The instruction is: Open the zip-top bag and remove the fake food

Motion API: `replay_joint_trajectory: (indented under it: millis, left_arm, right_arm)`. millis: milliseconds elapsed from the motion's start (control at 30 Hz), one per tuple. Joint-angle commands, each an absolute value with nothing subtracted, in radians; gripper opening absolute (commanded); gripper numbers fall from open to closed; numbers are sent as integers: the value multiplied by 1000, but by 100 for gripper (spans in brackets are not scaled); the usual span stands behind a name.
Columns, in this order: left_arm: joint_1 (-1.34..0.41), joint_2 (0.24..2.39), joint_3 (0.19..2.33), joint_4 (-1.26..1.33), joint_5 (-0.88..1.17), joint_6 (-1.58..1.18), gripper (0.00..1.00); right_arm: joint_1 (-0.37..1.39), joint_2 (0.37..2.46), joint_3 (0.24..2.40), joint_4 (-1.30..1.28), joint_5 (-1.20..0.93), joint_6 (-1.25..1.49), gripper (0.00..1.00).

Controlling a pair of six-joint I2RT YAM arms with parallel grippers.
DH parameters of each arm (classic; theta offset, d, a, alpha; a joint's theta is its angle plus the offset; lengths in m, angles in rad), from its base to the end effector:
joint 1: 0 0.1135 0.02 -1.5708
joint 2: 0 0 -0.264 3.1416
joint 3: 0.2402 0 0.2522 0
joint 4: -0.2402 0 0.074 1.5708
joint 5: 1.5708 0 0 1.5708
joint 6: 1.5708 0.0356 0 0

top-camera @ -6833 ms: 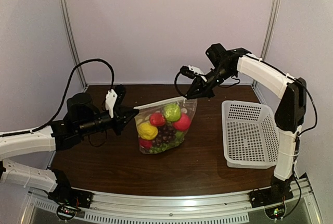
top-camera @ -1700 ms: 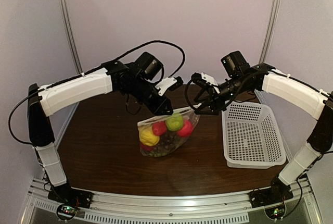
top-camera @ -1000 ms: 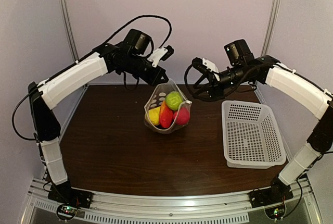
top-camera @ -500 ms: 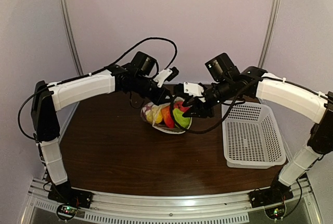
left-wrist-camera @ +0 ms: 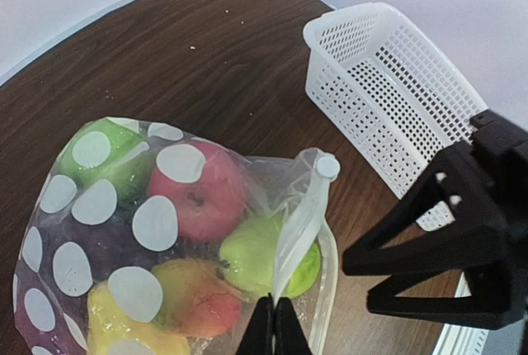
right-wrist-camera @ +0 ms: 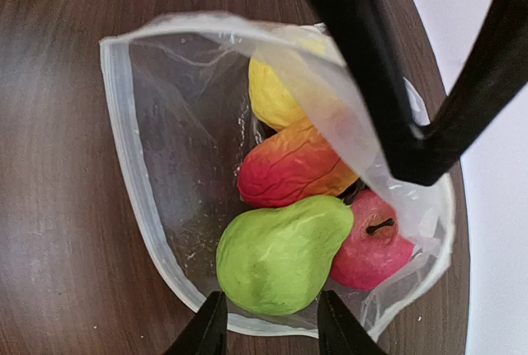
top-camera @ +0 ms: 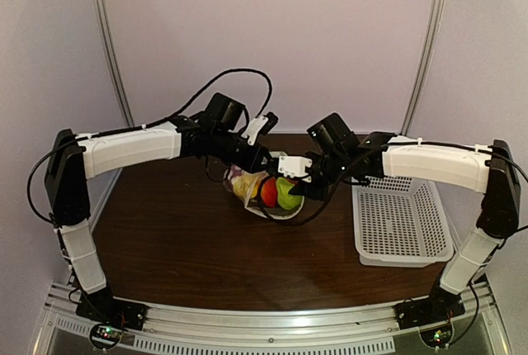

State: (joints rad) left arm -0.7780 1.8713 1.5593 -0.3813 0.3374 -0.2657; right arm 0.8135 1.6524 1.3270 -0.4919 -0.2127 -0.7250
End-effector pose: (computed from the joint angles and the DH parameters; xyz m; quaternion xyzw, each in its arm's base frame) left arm 0.2998 -0.3119 0.2788 0.2951 0.8452 -0.3405 0.2873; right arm 0.2468 0.2720 0.2758 -0.6712 0.6371 0.1148 0.3611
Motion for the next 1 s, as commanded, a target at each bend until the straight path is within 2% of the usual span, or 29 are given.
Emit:
replay_joint_trajectory:
  millis: [0,367,567,633,733,967]
  left_arm:
    - [-778,1790,1530,-271,362,-337,0]
    - [-778,1776,1496,-217,413,-382,0]
    - [-778,1775,1491,-213,423,-387,0]
    - [-777,1775,1491,-213,427,-387,0]
    - [-778,1776,1488,-213,426,-384,0]
    - [-778,1777,1486,-220,411,-378,0]
  right_arm:
    - [823,1676,1269,-340,-104,-654,42]
    - [821,1735,1190,-143,-84,-547,65]
    - [821,1808,1203,-92,-80,-522,87]
    - [821,1843,1220,-93,-60,-521,91]
    - [821,1876,1234,-75,8,-507,86]
    - [821,1822,1235,-79,28,-502,55]
